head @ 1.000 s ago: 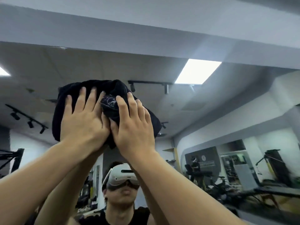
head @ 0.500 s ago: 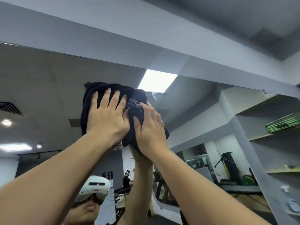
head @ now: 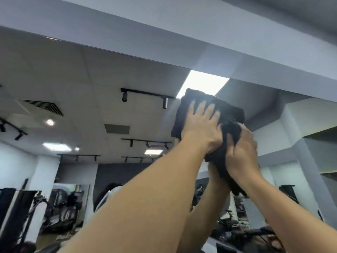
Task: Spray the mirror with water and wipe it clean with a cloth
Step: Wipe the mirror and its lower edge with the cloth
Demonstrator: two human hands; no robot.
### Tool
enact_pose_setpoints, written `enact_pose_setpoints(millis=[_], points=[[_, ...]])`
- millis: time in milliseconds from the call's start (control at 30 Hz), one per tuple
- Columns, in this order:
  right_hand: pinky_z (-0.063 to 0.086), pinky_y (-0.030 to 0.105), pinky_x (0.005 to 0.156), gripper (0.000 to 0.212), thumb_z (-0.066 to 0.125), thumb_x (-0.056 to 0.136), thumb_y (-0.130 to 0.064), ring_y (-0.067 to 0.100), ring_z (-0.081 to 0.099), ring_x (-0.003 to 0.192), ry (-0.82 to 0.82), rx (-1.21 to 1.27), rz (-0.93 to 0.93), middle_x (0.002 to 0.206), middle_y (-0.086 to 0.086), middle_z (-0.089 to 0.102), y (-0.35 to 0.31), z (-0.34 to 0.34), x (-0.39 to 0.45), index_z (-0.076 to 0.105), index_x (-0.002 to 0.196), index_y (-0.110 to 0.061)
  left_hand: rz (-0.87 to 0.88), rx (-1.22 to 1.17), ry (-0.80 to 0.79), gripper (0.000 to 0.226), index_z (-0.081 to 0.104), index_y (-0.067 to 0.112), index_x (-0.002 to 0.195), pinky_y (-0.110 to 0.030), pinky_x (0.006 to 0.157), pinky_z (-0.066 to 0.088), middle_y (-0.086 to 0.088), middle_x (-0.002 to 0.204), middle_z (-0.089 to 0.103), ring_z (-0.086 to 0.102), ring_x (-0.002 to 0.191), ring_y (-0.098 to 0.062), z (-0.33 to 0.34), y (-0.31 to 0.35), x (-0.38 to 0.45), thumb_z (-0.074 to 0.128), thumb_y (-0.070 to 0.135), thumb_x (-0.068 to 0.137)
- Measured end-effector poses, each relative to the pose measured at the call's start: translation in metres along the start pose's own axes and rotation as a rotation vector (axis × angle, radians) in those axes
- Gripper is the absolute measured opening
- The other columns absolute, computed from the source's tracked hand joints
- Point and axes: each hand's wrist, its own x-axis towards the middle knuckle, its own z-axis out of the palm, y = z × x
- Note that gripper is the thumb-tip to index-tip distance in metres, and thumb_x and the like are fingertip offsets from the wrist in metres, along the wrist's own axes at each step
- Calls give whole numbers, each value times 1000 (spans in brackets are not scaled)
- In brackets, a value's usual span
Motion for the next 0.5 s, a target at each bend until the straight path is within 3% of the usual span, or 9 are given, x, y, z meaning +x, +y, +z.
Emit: enact_pose_setpoints(millis=[133,267,500], points=[[43,51,106,43,45,103,-36,28,45,127,-13,-16,-14,140,7,49,15,-13,-16,41,143,-21,9,18,-31,60,11,24,164,-55,125,-13,-5,173,-2,-11,159,-29,9,17,-11,17,47,109],[41,56,105,58,38,93,-50,33,45,126,32,-14,48,140,8,49,-6,-9,-35,42,143,-21,1,59,-55,62,6,21,165,-54,124,-17,-6,173,-5,-15,158,-29,9,9,-28,17,47,109],[35,57,109,64,39,91,-57,35,41,131,40,-11,74,146,11,43,-86,30,-83,35,143,-21,-10,102,-91,63,-3,18,164,-51,124,-19,-5,172,-12,-21,156,-28,-17,-62,-81,17,44,110]])
